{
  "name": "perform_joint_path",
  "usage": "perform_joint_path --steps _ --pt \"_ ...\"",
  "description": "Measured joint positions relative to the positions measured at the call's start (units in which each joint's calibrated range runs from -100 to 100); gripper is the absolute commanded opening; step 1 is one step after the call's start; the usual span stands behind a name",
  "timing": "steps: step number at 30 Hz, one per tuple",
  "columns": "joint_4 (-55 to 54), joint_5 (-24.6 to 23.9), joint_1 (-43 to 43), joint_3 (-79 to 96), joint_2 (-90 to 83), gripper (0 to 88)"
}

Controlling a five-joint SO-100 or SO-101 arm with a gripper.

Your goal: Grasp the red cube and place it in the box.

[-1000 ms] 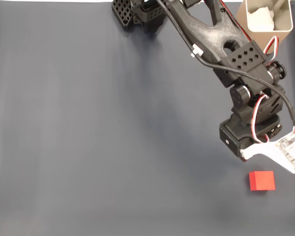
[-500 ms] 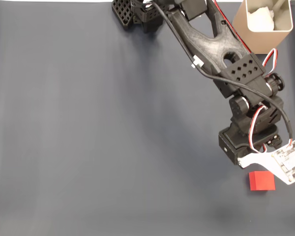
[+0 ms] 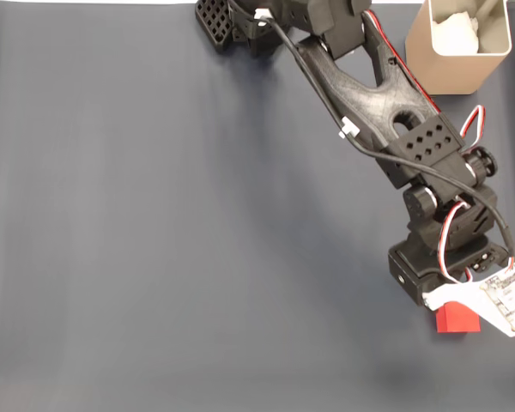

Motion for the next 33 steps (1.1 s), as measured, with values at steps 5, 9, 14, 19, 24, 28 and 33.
perform_joint_path --steps 5,9,14,19,24,28,33 --pt "-0.16 0.15 0.00 -5.61 4.60 42.1" --pt "-0.16 0.73 -0.07 -11.21 8.68 42.2" --pt "-0.16 0.73 0.37 -15.19 11.72 42.2" --pt "-0.16 0.73 0.30 -18.44 14.33 42.2" --pt "-0.16 0.78 0.22 -22.06 16.93 42.1" --pt "-0.16 0.78 0.37 -22.78 17.72 41.9" --pt "-0.16 0.78 0.22 -22.78 17.72 41.9"
